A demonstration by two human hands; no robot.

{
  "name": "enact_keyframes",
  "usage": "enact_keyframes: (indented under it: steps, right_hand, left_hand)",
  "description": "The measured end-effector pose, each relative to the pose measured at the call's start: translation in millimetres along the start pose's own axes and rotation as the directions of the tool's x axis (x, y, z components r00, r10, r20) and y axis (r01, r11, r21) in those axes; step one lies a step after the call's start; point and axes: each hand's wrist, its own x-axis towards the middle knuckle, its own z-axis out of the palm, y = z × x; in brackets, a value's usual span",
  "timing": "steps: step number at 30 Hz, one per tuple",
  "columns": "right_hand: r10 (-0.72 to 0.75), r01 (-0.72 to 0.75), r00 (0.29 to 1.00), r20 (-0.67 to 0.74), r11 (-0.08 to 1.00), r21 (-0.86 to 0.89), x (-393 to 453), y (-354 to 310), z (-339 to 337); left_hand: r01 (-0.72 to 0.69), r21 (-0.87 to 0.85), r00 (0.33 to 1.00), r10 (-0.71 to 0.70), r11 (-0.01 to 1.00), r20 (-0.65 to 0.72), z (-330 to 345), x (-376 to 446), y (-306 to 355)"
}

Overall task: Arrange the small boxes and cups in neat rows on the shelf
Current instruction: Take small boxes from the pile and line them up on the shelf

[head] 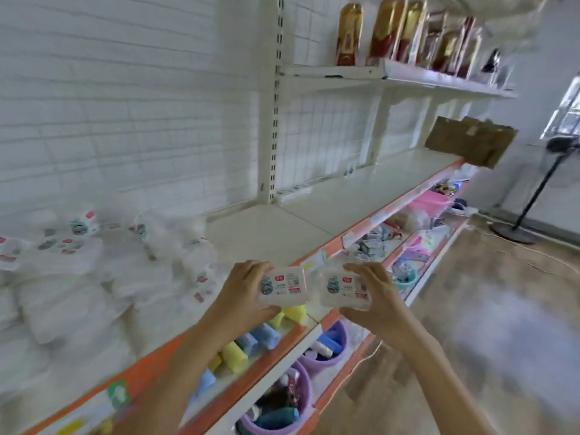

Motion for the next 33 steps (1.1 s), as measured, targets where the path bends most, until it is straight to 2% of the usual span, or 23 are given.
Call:
enact_keyframes:
  steps: [4,10,14,24,29,33]
  right_hand:
    - [0.126,-0.126,0.992,-0.018,0.992,-0.001,-39,83,-41]
    - [0.221,-0.22,0.968,-0.116,0.975,0.025,-78,164,-87]
    - [0.24,-0.238,0.966,-0.095,0.971,0.027,-76,208,-107]
    - [0.328,-0.331,0.939,-0.101,0.944,-0.007,-8,319,-142]
    - [0.352,-0.357,0.931,-0.099,0.933,-0.044,61,388,-166]
    - [0.283,-0.286,0.957,-0.066,0.958,-0.035,132,424,-177]
  left_hand:
    - [-0.004,0.008,0.996,0.003,1.0,0.089,72,35,41]
    - [-0.039,0.008,0.988,0.037,0.999,0.153,148,79,94]
    - [-0.038,-0.005,0.975,0.038,0.999,0.218,190,114,119]
    - [-0.173,0.045,0.947,0.154,0.984,0.283,299,232,139]
    - [-0.161,0.001,0.946,0.154,0.987,0.286,348,314,137]
    - [-0.119,-0.026,0.963,0.121,0.993,0.239,365,379,130]
